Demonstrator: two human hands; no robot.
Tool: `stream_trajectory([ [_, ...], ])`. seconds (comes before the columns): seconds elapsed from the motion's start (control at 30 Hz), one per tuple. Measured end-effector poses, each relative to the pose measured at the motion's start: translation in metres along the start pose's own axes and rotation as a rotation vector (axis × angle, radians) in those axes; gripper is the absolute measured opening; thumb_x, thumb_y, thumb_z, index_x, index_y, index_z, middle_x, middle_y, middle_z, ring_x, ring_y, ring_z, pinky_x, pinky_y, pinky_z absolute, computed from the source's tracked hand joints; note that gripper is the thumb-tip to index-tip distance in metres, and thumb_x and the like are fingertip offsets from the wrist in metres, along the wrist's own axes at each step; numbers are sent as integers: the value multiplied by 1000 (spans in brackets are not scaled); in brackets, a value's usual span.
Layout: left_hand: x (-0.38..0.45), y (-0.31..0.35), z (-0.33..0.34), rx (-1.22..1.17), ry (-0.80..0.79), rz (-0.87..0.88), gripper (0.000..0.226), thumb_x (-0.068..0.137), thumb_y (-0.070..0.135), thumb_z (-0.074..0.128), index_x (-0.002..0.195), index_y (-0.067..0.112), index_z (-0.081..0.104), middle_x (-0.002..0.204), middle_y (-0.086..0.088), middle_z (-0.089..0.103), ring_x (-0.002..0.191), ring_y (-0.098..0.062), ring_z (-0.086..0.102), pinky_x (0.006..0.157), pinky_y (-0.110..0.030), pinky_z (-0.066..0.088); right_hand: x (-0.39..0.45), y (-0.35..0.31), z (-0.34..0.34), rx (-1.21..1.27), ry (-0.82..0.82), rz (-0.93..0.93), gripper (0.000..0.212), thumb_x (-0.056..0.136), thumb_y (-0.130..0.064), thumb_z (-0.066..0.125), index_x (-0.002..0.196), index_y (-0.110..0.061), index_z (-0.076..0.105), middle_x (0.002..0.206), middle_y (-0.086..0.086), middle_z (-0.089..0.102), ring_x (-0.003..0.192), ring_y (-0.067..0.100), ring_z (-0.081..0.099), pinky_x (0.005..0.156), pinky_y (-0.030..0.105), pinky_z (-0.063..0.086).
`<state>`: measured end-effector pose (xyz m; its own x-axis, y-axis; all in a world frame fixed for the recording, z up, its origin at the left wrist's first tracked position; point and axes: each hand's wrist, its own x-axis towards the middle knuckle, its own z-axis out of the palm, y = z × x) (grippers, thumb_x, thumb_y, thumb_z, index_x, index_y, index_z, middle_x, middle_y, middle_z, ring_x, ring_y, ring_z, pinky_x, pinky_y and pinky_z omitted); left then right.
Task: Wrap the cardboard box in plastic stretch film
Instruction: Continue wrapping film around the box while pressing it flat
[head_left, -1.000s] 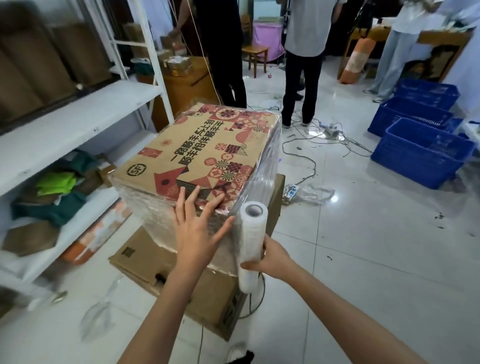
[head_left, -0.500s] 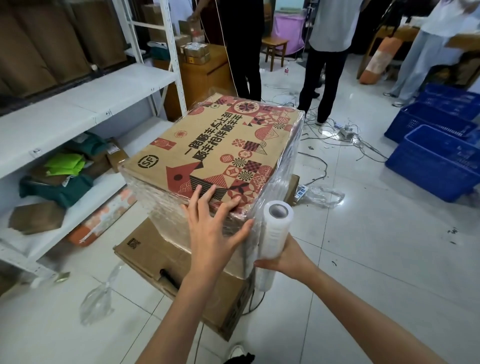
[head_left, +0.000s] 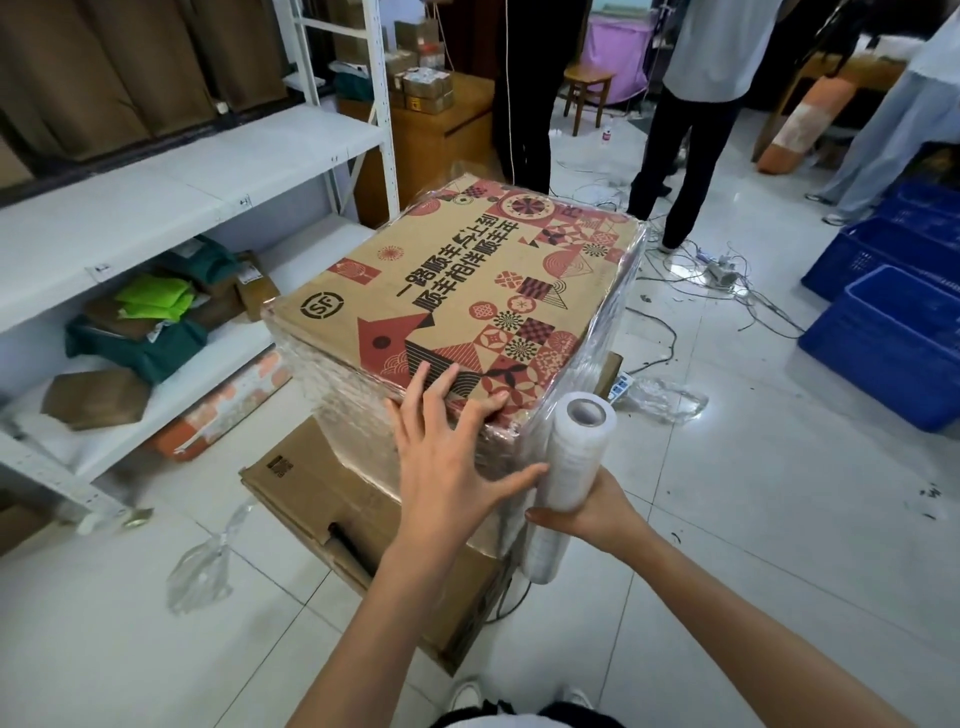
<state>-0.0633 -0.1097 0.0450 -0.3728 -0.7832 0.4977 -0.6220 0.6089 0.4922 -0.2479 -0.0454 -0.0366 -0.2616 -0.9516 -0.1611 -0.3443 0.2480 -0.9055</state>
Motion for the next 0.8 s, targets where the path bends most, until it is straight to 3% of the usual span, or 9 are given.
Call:
stream_trajectory([
  [0.13,3,2,3,3,28,-30,61,64,65,66,109,23,62,137,-16,44,136,-34,23,99,-67,29,2,2,1,34,-2,-29,60,57,-19,91,108,-20,60,96,-10,70,93,1,64,73,16,52],
  [0.27,4,2,5,-51,57,-68,57,62,60,70,104,20,65,137,-14,43,136,-29,21,100,-69,28,5,3,-4,55,-66,-76,76,59,-14,90,125,-12,51,116,2,63,110,13,59,90,31,50],
  [0.37,2,5,5,-71,60,-87,55,63,59,69,101,20,64,138,-13,42,137,-33,21,100,-69,27,5,7,-9,73,-155,-79,75,61,-13,89,126,-10,51,118,6,62,113,18,58,93,37,51],
  [0.5,0,7,5,-113,52,-119,55,63,61,68,102,22,63,142,-10,38,139,-28,17,107,-64,20,4,14,-17,82,-248,-68,63,62,-11,88,116,-11,57,111,5,65,107,16,61,88,31,53],
  [0.6,-2,8,4,-186,68,-146,46,62,59,70,98,32,59,142,-2,36,139,-20,15,107,-53,17,6,14,-24,60,-301,-60,55,61,-17,90,108,-18,61,102,-7,68,99,5,62,78,16,51],
  [0.67,-3,8,3,-234,97,-137,43,62,55,73,96,33,58,138,3,39,137,-18,20,107,-48,19,8,12,-31,42,-345,-73,52,60,-19,90,102,-27,60,94,-18,68,93,-5,62,71,9,48],
  [0.8,6,14,4,-235,156,-68,42,62,43,82,93,22,63,124,-2,50,125,-25,40,105,-49,31,18,6,-37,35,-340,-85,54,59,-28,90,99,-36,55,92,-22,65,92,-8,60,68,9,48],
])
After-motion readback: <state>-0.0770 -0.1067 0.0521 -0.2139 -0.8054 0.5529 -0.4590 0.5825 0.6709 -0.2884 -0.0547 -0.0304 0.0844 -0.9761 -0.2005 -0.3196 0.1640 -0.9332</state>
